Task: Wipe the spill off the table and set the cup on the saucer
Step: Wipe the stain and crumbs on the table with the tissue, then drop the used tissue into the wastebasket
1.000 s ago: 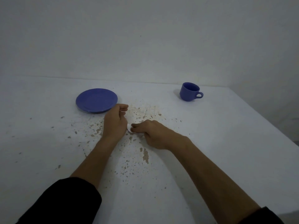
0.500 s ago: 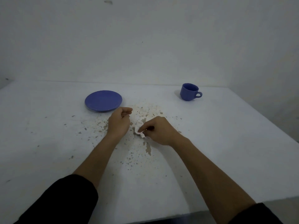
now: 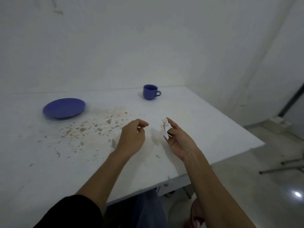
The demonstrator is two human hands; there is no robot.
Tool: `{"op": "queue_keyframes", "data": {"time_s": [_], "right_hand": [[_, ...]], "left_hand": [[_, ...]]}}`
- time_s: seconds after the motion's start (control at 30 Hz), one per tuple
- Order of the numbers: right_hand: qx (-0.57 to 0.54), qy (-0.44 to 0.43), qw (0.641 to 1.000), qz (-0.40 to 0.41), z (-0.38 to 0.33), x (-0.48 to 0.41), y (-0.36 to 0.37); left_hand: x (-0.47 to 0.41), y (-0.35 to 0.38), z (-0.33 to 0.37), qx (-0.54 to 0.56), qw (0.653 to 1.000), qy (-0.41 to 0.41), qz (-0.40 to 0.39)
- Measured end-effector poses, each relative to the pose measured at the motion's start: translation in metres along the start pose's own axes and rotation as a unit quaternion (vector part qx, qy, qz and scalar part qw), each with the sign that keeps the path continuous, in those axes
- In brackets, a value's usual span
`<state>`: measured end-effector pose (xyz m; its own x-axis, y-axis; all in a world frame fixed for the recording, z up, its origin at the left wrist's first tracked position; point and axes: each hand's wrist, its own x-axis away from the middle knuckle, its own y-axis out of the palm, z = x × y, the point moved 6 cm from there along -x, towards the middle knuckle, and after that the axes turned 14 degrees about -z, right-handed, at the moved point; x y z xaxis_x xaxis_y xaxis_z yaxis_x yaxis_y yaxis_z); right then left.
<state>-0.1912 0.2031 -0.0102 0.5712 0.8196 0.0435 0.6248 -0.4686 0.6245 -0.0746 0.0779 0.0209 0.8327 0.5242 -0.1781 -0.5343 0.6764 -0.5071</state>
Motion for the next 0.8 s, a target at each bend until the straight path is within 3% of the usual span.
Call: {"op": "queue_keyframes", "data": {"time_s": [0.2, 0.33, 0.5, 0.63, 0.8], "right_hand": [[0.009, -0.081, 0.99, 0.112, -0.047, 0.089, -0.069], [0.103, -0.12, 0.976, 0.147, -0.066, 0.143, -0.1], [0.051, -0.168, 0.949, 0.262, -0.066, 0.2, -0.139], [0.147, -0.145, 0.887, 0.412, -0.038, 0.233, -0.188], [0.293, -0.066, 0.804, 0.513, -0.004, 0.256, -0.221]], "left_hand": [[0.03, 0.108, 0.068, -0.05, 0.987, 0.117, -0.095], [0.055, 0.163, 0.103, -0.079, 0.967, 0.196, -0.143], [0.083, 0.22, 0.102, -0.22, 0.93, 0.195, -0.221], [0.099, 0.236, 0.084, -0.355, 0.892, 0.19, -0.207], [0.102, 0.235, 0.078, -0.368, 0.88, 0.225, -0.198]]}}
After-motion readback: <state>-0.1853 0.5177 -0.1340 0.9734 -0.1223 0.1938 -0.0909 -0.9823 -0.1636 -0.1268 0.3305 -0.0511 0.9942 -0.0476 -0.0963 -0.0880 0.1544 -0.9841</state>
